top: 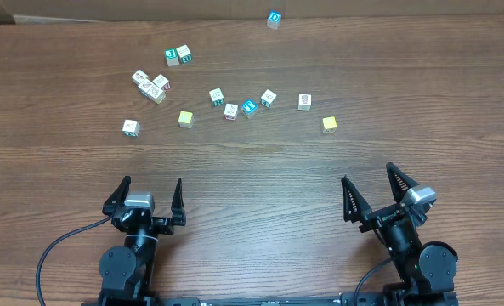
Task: Form a tower
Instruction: 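Raise the right gripper and move it over the yellow-faced block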
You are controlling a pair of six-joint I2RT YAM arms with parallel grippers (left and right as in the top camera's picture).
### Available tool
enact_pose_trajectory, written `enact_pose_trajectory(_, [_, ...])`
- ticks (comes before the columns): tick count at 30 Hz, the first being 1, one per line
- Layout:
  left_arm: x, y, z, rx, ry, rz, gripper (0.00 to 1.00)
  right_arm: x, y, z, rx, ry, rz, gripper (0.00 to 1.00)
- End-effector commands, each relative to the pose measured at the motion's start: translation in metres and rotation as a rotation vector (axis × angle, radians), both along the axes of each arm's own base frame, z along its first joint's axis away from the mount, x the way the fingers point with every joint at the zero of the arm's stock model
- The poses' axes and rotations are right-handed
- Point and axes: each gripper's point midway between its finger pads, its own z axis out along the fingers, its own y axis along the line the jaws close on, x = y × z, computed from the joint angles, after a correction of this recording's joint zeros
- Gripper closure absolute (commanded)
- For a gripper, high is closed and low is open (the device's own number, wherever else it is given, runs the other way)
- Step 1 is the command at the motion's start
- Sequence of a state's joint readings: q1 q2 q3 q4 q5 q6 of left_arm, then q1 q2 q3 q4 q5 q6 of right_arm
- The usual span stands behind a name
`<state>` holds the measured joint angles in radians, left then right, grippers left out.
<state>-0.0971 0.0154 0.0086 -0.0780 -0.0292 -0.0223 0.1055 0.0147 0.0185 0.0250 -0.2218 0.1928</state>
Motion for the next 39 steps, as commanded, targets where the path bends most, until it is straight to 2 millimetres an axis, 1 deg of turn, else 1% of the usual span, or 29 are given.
enact_pose_trajectory(1, [0.000, 0.000, 0.001, 0.014, -0.011, -0.006, 0.00, -0.002, 0.004, -0.001, 0.019, 0.002, 0.023, 0.00])
enact_pose_trajectory(4, [0.000, 0.000, 0.001, 0.014, -0.011, -0.006, 0.00, -0.002, 0.006, -0.001, 0.026, 0.004, 0.037, 0.00])
enact_pose_trajectory(7, [0.000, 0.000, 0.001, 0.014, -0.011, -0.006, 0.00, -0.004, 0.006, 0.005, 0.044, 0.003, 0.042, 0.00])
enact_pose_trajectory(12, [0.000, 0.000, 0.001, 0.014, -0.011, -0.006, 0.00, -0.009, 0.006, 0.024, 0.044, -0.011, 0.045, 0.00])
enact_pose_trajectory(20, [0.000, 0.000, 0.001, 0.014, -0.011, -0.006, 0.01, -0.023, 0.002, 0.062, 0.047, -0.031, 0.029, 0.00])
enact_pose_trajectory(25, [0.000, 0.000, 0.001, 0.014, -0.011, -0.006, 0.00, -0.030, 0.001, 0.081, 0.050, -0.058, 0.026, 0.00])
enact_pose_trajectory(33, [0.000, 0.000, 0.001, 0.014, -0.011, -0.006, 0.00, -0.038, 0.000, 0.105, 0.053, -0.098, 0.028, 0.00])
enact_pose_trajectory(39, [0.000, 0.000, 0.001, 0.014, -0.011, -0.006, 0.01, -0.032, 0.001, 0.113, 0.048, -0.042, 0.027, 0.00])
